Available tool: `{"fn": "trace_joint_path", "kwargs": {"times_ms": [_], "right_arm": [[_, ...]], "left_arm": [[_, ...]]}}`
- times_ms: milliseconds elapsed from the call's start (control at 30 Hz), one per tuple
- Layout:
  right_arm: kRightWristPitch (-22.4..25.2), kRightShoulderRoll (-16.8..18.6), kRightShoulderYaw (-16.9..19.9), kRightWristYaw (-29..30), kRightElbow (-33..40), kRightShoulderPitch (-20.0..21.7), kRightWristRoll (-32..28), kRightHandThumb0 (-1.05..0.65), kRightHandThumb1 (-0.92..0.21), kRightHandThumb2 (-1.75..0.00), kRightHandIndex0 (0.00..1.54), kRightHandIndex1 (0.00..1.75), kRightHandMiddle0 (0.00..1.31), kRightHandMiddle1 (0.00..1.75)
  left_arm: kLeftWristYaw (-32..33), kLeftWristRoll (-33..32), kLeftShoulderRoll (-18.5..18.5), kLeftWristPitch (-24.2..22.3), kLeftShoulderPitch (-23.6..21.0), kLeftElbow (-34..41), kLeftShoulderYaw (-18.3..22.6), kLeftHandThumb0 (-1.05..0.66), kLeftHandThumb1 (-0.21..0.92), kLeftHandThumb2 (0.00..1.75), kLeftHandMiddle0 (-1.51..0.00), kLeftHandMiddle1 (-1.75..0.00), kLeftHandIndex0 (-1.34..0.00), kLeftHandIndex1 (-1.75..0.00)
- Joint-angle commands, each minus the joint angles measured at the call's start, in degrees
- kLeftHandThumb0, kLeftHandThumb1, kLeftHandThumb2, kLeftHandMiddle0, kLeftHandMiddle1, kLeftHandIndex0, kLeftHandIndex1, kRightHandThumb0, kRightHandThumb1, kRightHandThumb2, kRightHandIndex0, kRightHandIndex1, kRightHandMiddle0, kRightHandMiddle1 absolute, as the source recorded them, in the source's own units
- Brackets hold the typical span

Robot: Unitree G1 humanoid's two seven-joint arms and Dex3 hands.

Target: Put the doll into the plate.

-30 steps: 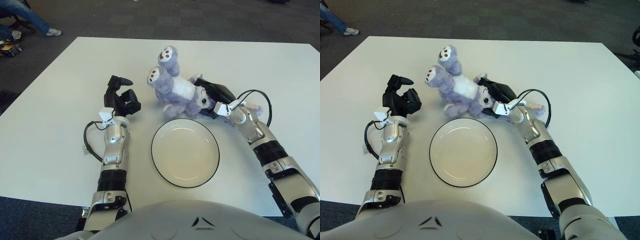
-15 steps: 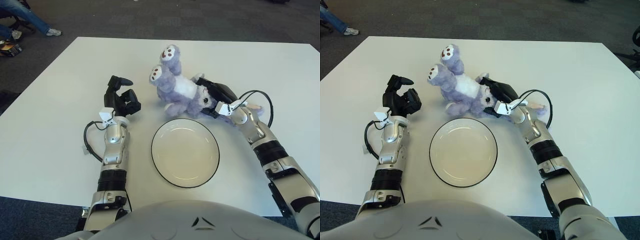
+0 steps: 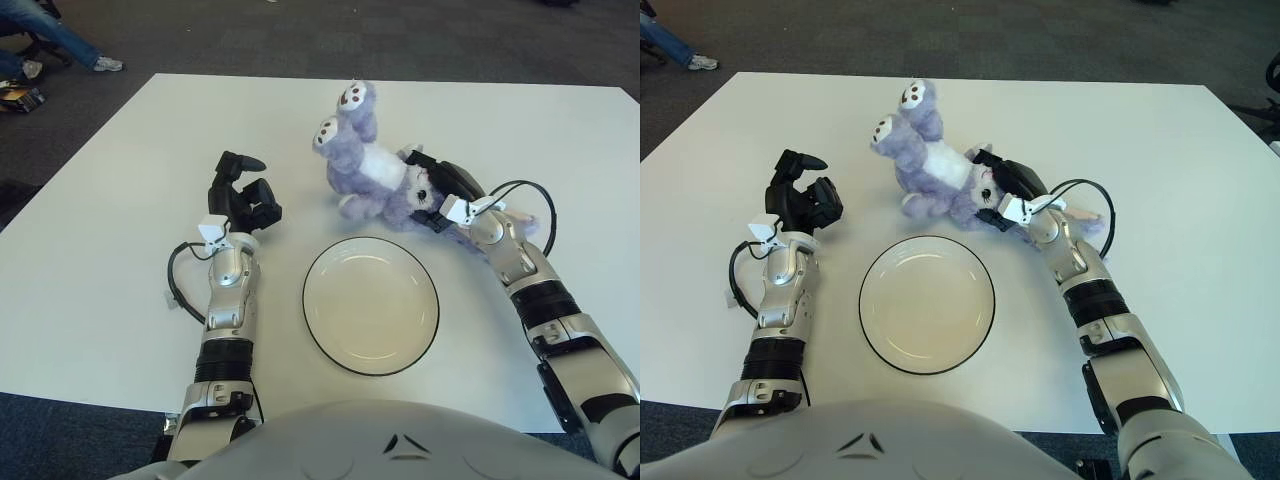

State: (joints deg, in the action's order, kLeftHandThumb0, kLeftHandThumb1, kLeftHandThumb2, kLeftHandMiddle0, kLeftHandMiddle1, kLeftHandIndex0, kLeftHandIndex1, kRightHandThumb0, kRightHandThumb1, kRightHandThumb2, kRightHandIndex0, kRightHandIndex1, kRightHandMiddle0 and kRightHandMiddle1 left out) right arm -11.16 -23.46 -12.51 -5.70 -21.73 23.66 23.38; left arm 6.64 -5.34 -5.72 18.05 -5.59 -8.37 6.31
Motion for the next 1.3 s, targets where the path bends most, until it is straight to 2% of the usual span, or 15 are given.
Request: {"fn": "trace_joint_path", "kwargs": {"times_ms": [0, 200, 400, 600, 900, 1267], "right_arm": [[2.41, -0.08, 2.28, -1.80, 2.24, 0.32, -2.46, 0.54, -0.13, -1.54, 0.76, 1.75, 1.02, 1.75], [1.65, -0.04, 4.67, -3.24, 4.58, 0.10, -5.60, 0.54, -0.14, -1.53, 0.75, 1.75, 1.00, 1.75], [-2.28, -0.07, 6.33, -3.20, 5.23, -0.12, -7.89, 0.53, -0.15, -1.51, 0.74, 1.75, 0.99, 1.75], [-4.26, 0.18, 7.99, -3.85, 6.84, -0.97, -10.38, 0.53, -0.16, -1.50, 0.73, 1.75, 0.98, 1.75], [-0.45, -0.04, 9.82, -6.38, 19.46, -5.60, -12.83, 0.53, -0.17, -1.50, 0.73, 1.75, 0.98, 1.75], [3.16, -0.98, 11.05, -8.88, 27.44, -9.30, -13.01, 0.53, -0.16, -1.51, 0.74, 1.75, 0.98, 1.75]], "left_arm": [[-0.12, 0.19, -0.70, 0.56, 4.34, -4.48, 0.23, -0.46, 0.36, 1.26, -1.28, -1.75, -0.58, -1.75], [-0.07, 0.33, -0.66, 0.58, 4.23, -4.79, 0.26, -0.46, 0.36, 1.26, -1.28, -1.75, -0.57, -1.75], [-0.19, 0.08, -0.57, 0.44, 4.04, -5.07, 0.47, -0.46, 0.37, 1.25, -1.28, -1.75, -0.57, -1.75], [-0.04, 0.33, -0.60, 0.44, 3.96, -5.13, 0.51, -0.46, 0.37, 1.25, -1.28, -1.75, -0.57, -1.75], [-0.02, 0.48, -0.45, 0.55, 3.60, -5.71, 0.58, -0.46, 0.37, 1.25, -1.28, -1.75, -0.57, -1.75], [0.22, 0.62, -0.38, 0.73, 3.05, -6.47, 0.80, -0.46, 0.37, 1.25, -1.29, -1.75, -0.57, -1.75]]}}
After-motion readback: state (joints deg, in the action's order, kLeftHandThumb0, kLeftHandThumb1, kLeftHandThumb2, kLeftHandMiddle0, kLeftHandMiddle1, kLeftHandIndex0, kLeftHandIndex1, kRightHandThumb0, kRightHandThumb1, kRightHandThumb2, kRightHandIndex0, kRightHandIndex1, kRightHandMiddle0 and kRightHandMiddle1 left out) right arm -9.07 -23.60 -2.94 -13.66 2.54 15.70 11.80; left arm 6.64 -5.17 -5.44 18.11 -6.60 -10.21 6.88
